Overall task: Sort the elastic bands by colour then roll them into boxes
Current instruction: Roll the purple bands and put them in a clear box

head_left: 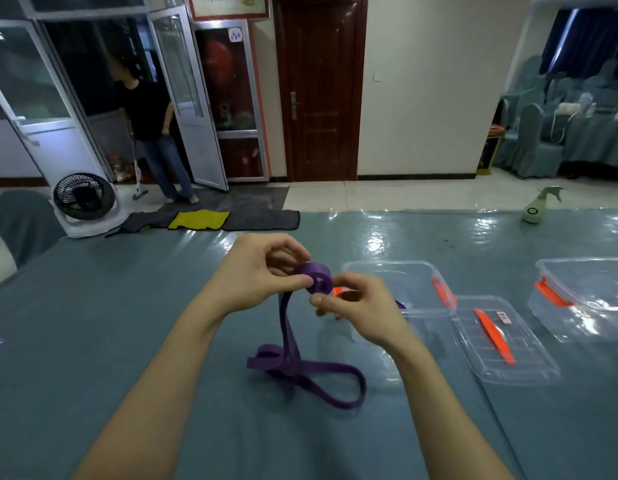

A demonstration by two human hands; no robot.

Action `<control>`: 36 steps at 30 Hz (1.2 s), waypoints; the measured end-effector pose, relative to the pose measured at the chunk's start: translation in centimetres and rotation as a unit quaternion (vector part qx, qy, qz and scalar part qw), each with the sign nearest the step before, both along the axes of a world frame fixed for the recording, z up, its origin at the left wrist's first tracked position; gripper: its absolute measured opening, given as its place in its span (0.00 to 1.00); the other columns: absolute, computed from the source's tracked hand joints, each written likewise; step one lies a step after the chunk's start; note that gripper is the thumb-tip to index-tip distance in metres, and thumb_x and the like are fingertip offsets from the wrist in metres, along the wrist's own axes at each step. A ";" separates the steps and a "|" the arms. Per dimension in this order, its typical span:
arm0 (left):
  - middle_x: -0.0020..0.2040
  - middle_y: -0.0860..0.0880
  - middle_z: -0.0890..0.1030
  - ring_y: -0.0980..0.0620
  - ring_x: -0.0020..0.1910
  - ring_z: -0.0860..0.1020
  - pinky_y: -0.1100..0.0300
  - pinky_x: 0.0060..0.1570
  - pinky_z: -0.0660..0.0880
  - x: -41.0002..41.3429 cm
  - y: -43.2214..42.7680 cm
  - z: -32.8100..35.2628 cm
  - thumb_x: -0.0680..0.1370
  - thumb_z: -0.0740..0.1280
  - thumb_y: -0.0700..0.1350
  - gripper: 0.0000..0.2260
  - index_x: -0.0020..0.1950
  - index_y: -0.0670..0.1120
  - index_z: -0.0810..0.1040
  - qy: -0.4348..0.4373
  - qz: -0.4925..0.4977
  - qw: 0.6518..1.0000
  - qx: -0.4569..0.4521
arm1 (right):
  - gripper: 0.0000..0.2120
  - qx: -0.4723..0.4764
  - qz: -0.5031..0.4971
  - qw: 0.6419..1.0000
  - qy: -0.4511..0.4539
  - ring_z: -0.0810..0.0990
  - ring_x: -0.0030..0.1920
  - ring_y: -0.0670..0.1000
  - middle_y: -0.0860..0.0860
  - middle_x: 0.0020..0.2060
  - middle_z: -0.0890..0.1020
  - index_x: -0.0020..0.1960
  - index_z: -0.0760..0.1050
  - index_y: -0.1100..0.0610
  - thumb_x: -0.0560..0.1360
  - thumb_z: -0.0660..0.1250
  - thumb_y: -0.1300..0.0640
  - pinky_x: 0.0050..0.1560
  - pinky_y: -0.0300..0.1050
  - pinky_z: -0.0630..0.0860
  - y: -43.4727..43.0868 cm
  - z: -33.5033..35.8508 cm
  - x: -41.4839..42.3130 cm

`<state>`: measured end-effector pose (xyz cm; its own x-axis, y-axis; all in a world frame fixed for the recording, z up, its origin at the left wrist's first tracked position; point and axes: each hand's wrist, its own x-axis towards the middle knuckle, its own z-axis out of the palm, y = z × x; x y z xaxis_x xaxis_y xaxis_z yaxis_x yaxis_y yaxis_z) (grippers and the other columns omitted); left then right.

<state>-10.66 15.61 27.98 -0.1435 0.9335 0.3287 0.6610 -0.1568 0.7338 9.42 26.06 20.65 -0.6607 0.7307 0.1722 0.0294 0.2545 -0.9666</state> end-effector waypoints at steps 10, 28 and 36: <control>0.49 0.51 0.88 0.52 0.49 0.87 0.50 0.54 0.86 1.5 -0.6 -0.9 0.74 0.84 0.43 0.22 0.55 0.52 0.72 0.117 -0.041 0.989 -0.078 | 0.12 0.150 0.004 0.983 -0.110 0.86 0.34 0.47 0.47 0.34 0.87 0.50 0.85 0.49 0.71 0.84 0.54 0.38 0.45 0.83 -0.7 0.3 0.8; 0.48 0.49 0.91 0.48 0.50 0.90 0.57 0.56 0.86 3.1 -2.8 -10.1 0.68 0.86 0.35 0.24 0.61 0.49 0.88 -0.222 0.078 0.972 0.001 | 0.21 -0.085 0.087 0.991 0.047 0.87 0.41 0.58 0.57 0.50 0.88 0.63 0.81 0.57 0.73 0.82 0.55 0.49 0.50 0.84 -0.4 -4.3 1.7; 0.42 0.62 0.88 0.55 0.46 0.87 0.51 0.53 0.84 3.7 -2.8 -9.7 0.70 0.84 0.40 0.24 0.54 0.57 0.75 0.002 0.078 0.993 -0.093 | 0.12 0.237 0.022 0.952 -0.194 0.80 0.39 0.46 0.45 0.45 0.83 0.54 0.85 0.48 0.73 0.82 0.48 0.44 0.44 0.76 -1.4 -4.2 1.7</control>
